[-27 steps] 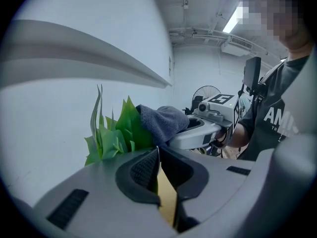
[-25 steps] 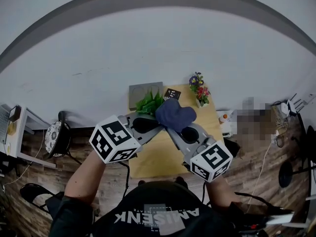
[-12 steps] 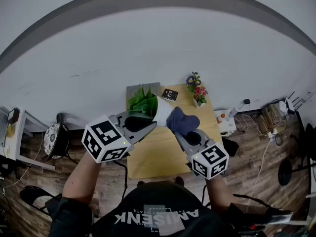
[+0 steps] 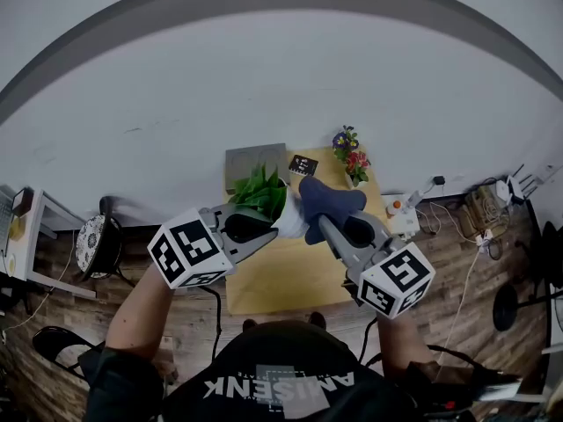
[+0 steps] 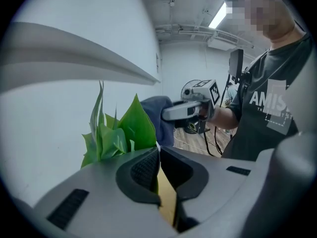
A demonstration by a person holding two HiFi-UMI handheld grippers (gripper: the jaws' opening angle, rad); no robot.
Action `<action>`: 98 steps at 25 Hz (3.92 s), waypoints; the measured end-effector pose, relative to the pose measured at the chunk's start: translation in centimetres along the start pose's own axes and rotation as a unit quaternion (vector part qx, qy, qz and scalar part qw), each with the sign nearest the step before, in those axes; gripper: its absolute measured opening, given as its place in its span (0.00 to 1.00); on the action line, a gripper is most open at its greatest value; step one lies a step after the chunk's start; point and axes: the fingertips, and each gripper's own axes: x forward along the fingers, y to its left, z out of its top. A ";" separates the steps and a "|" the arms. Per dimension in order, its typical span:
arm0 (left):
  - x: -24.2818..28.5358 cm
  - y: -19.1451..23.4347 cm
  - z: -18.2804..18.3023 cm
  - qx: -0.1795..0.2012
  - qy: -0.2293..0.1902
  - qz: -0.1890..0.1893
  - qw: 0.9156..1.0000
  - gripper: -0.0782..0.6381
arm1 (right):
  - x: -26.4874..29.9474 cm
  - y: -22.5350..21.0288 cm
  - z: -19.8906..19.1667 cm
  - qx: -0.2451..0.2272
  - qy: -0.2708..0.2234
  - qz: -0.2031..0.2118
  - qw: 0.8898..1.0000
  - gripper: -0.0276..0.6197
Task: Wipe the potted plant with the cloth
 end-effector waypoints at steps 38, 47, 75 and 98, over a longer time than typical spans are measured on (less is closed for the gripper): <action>-0.9 -1.0 0.2 0.079 -0.001 -0.017 0.997 0.13 | -0.5 -3.8 -8.5 0.081 0.081 -0.053 0.992 0.09; -0.5 -1.9 -0.4 0.123 0.023 -0.018 0.992 0.13 | 0.9 -0.8 0.6 0.031 0.003 0.016 0.999 0.09; -1.9 -2.4 -1.1 0.157 0.028 -0.003 0.987 0.13 | 1.6 -0.2 -7.9 0.105 0.072 0.024 0.992 0.09; -1.2 -6.1 -0.2 0.239 0.032 -0.059 0.969 0.13 | 0.8 0.5 2.6 0.014 0.007 0.066 0.998 0.09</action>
